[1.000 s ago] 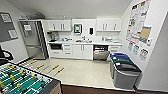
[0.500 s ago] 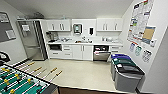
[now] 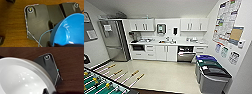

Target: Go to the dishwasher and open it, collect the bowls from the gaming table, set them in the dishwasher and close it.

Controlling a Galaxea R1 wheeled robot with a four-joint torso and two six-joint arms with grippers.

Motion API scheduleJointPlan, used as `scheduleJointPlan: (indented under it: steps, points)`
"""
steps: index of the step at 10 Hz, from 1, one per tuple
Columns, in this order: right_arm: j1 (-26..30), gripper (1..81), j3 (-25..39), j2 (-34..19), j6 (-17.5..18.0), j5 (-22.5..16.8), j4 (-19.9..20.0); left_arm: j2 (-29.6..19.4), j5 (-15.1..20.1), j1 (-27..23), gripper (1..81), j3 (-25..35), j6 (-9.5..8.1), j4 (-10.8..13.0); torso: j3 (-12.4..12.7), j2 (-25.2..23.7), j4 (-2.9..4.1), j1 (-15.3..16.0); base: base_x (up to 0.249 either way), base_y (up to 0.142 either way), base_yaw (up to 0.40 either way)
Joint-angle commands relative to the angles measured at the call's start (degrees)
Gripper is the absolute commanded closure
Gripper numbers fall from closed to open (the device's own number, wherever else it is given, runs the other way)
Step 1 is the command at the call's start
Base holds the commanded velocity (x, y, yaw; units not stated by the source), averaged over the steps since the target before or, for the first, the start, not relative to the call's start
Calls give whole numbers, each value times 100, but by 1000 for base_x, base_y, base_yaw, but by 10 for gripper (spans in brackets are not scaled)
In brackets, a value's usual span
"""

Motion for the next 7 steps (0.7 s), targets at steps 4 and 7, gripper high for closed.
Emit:
scheduleJointPlan:
  steps: [4,7]
  points:
    - [249,811,8,-154,-12,-242,-87,-18,304,-284,811,3,8,57,0,0,0,0,163,-76,0]
    - [249,811,8,-128,-12,-251,-130,-18,304,-276,811,-5,8,57,0,0,0,0,163,-79,0]
